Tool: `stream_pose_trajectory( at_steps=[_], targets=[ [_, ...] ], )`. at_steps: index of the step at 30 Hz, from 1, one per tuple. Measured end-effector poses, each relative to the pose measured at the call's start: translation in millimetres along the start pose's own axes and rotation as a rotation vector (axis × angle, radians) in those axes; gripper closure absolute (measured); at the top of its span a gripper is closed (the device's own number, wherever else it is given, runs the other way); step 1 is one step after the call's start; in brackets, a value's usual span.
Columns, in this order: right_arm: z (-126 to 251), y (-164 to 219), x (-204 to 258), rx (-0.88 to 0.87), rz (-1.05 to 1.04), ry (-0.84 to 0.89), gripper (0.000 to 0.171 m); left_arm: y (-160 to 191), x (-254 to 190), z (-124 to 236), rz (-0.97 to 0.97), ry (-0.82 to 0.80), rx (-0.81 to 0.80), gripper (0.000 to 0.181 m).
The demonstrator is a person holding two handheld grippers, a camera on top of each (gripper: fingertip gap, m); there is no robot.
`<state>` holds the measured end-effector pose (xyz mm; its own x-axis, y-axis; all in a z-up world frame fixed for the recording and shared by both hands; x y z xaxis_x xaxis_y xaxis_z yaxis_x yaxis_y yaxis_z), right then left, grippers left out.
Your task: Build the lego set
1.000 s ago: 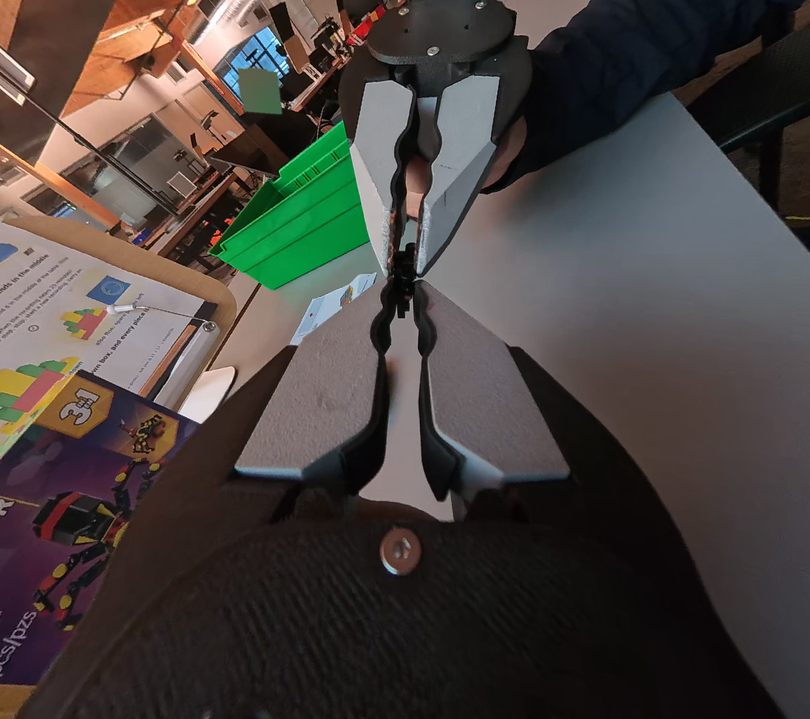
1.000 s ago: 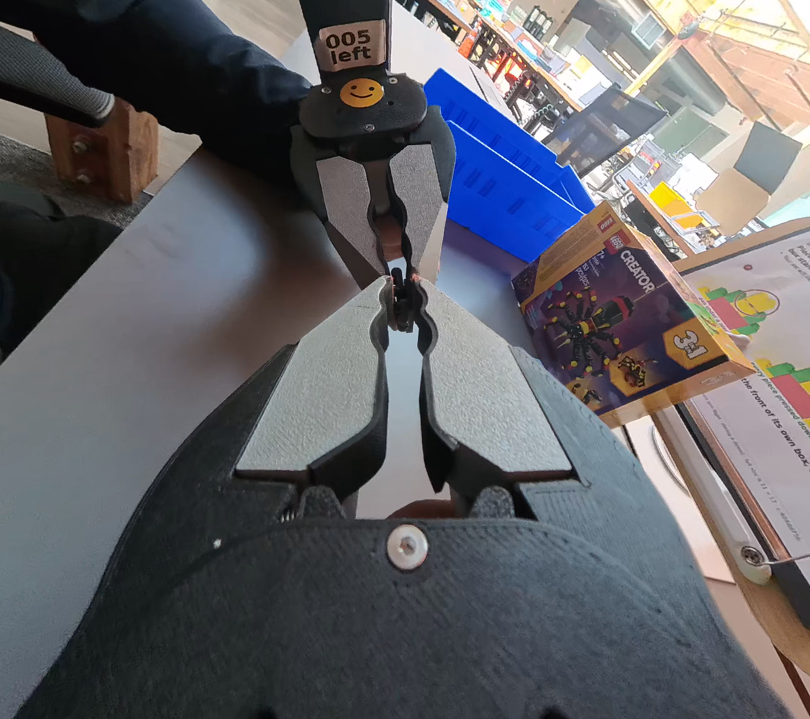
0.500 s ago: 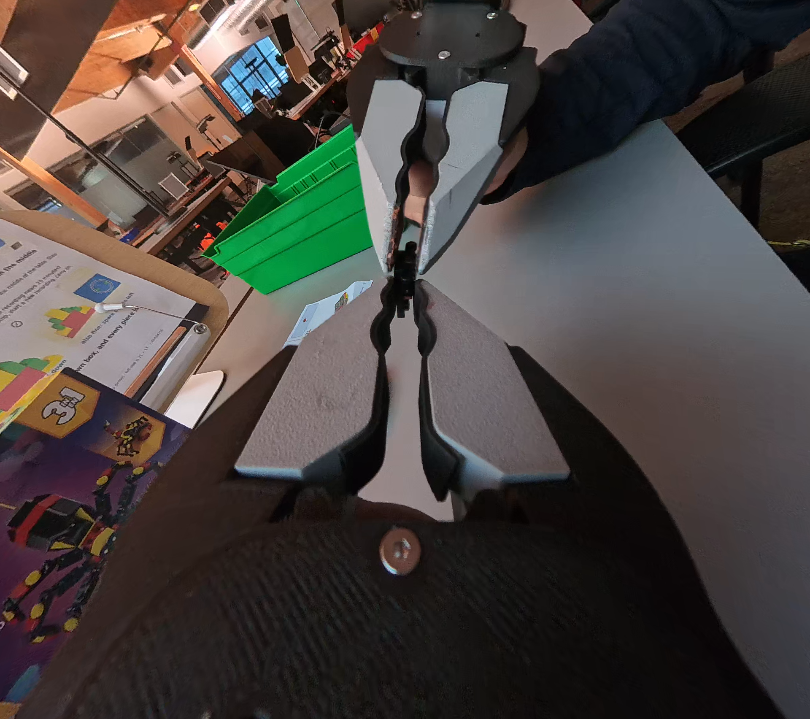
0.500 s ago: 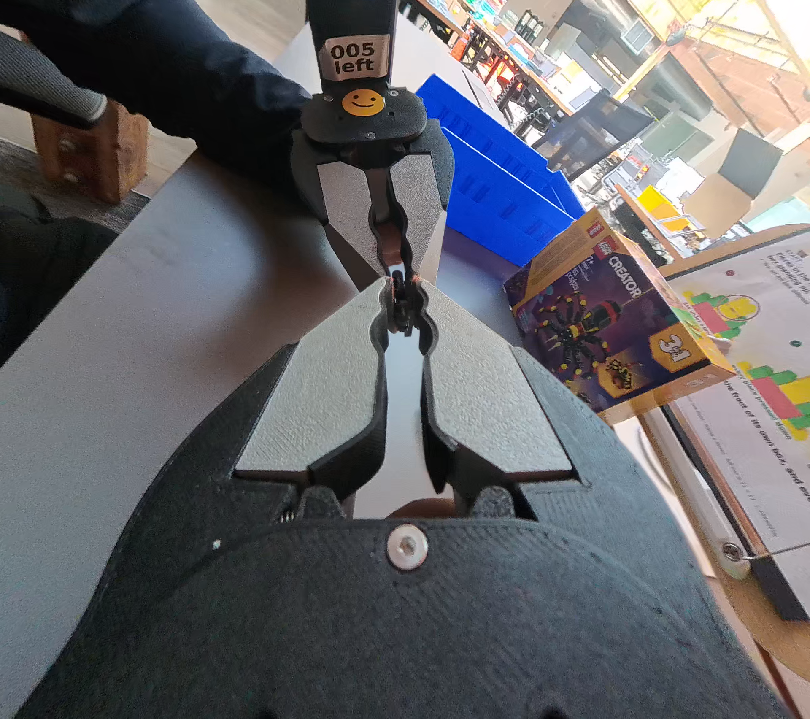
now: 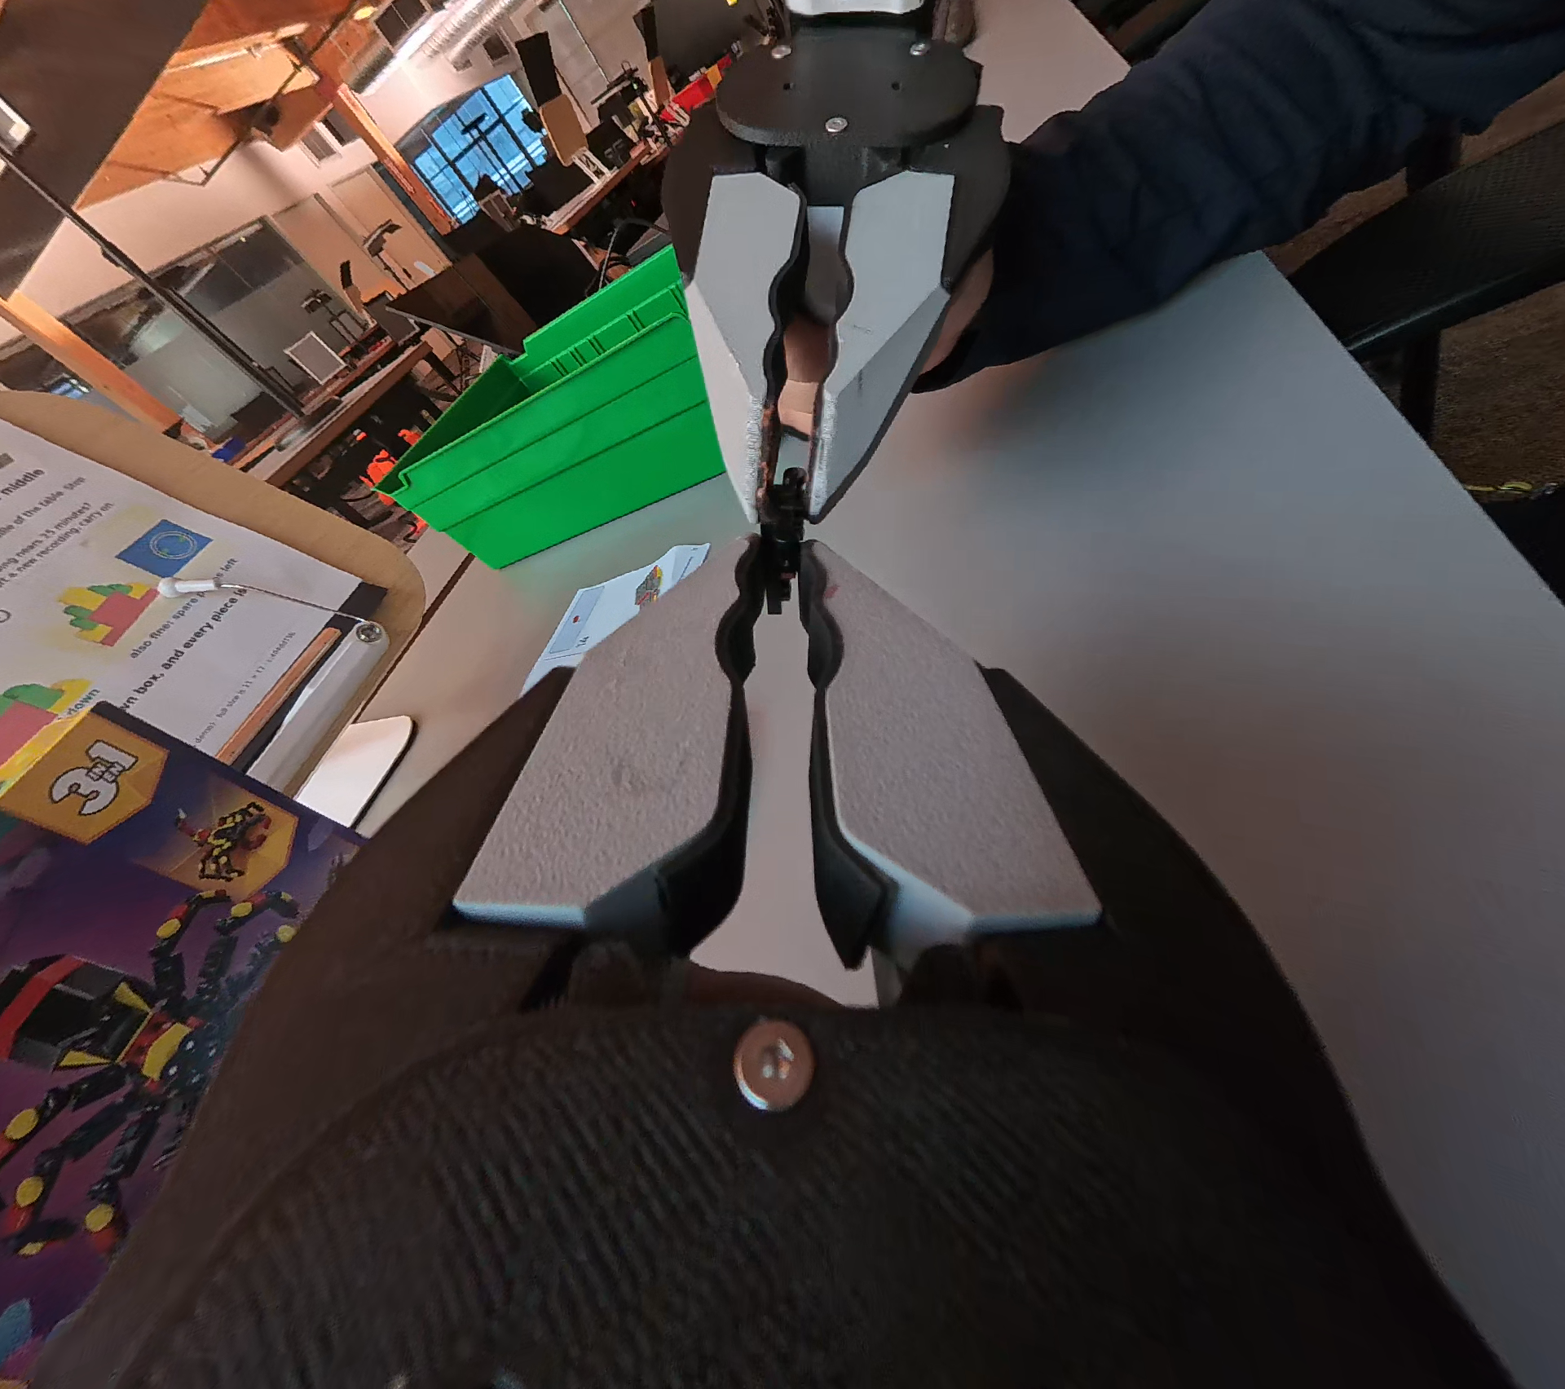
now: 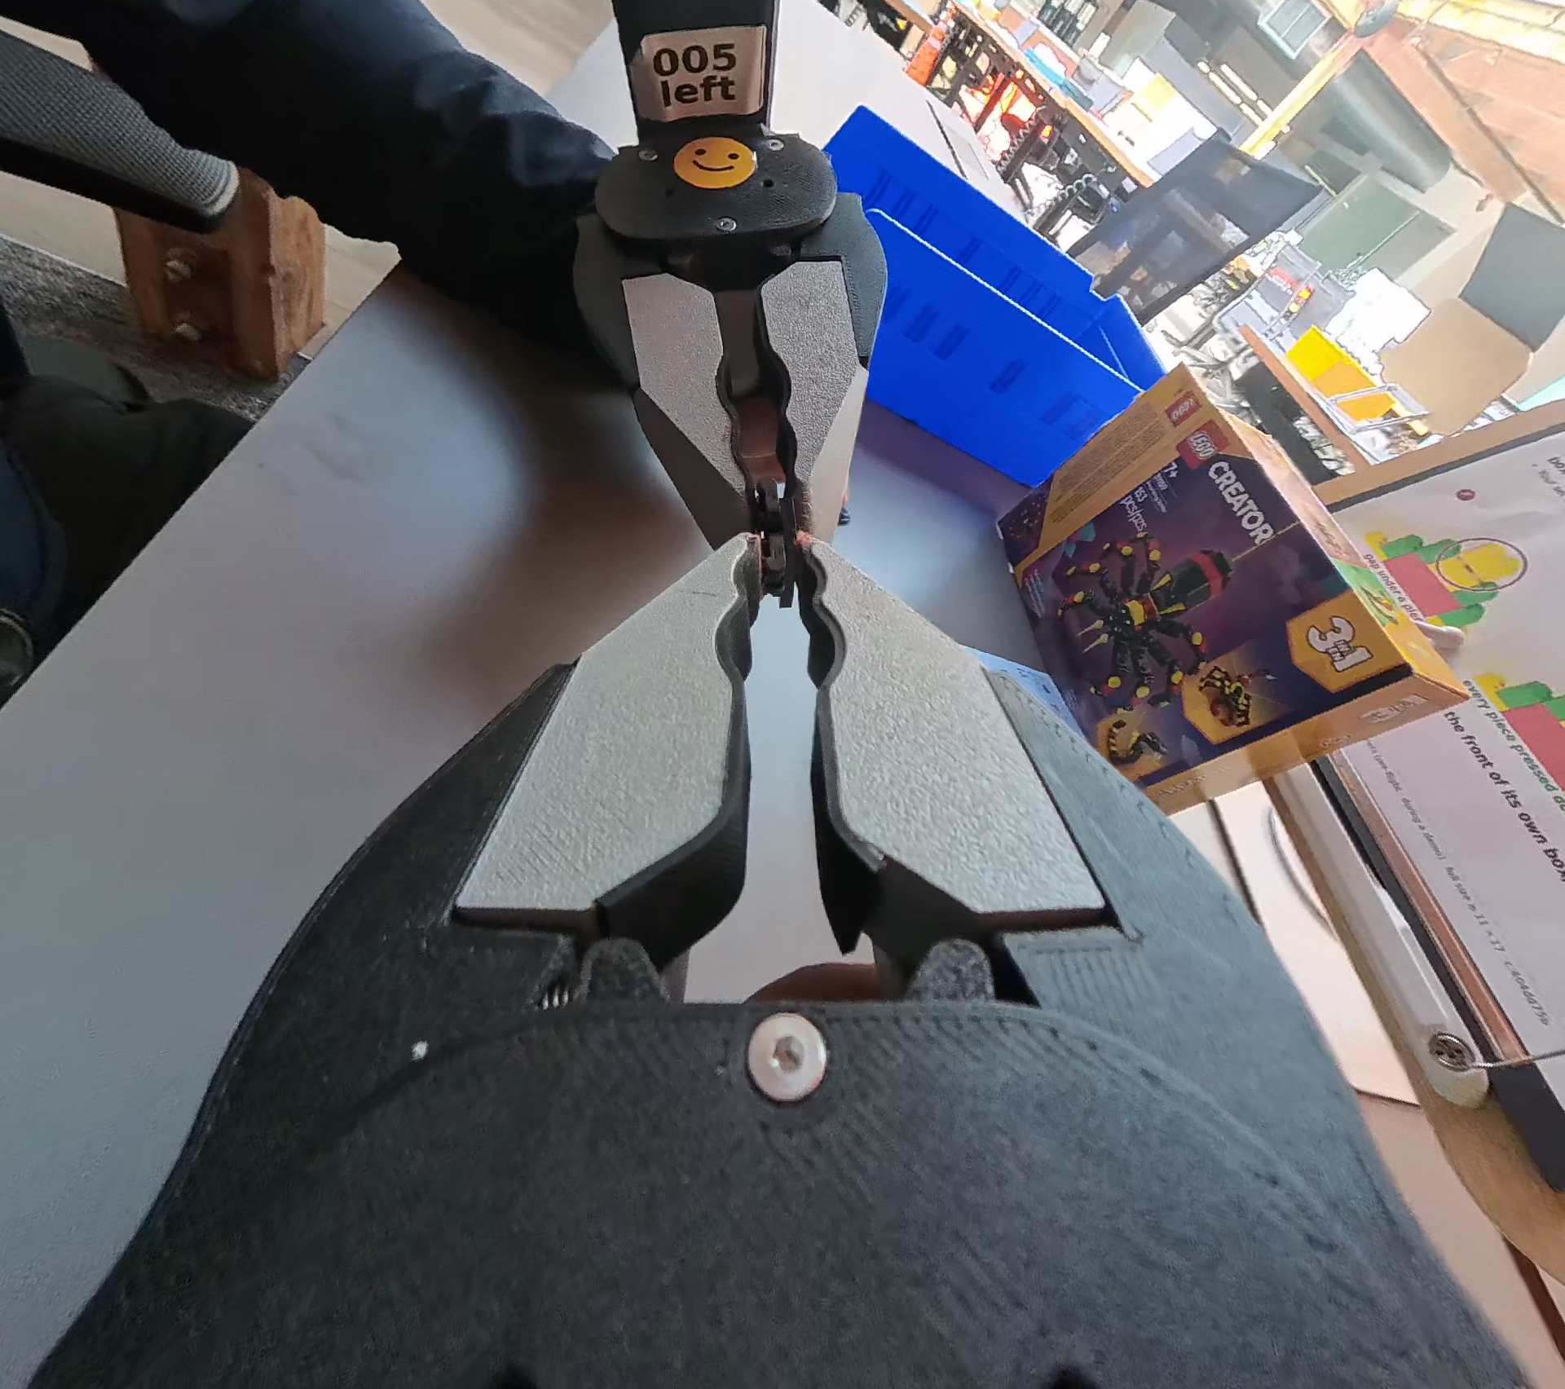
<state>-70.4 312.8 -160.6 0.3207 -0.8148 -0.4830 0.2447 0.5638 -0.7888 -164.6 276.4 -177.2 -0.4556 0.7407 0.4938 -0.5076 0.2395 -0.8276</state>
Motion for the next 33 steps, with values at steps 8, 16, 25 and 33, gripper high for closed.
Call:
stream_pose_trajectory(
  at_steps=[8,16,25,33],
  targets=[
    [1,0,-18,-0.178,-0.373,-0.140,0.166,-6,14,1,0.358,0.134,-0.083,0.176],
    [-5,12,-30,-0.196,-0.592,-0.199,0.166,2,24,-3,0.443,0.106,-0.049,0.176],
    [-5,29,-45,-0.155,-0.667,-0.132,0.148,22,34,-11,0.889,0.299,-0.030,0.176],
    [-12,26,-34,-0.037,-0.488,-0.059,0.128,28,42,-8,1.162,0.404,-0.077,0.175]
  ],
)
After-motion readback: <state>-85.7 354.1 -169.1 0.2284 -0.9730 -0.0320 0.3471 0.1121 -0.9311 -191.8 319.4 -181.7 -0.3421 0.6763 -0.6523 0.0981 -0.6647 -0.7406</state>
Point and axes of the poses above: each gripper's, where its closed fingertips meet, z back along the fingers, y out of its underside, x = y × z across the jaws, the point moved 6 cm from there along z, back along the fingers, and after that the axes turned 9 degrees about x, right-handed, at the moved point
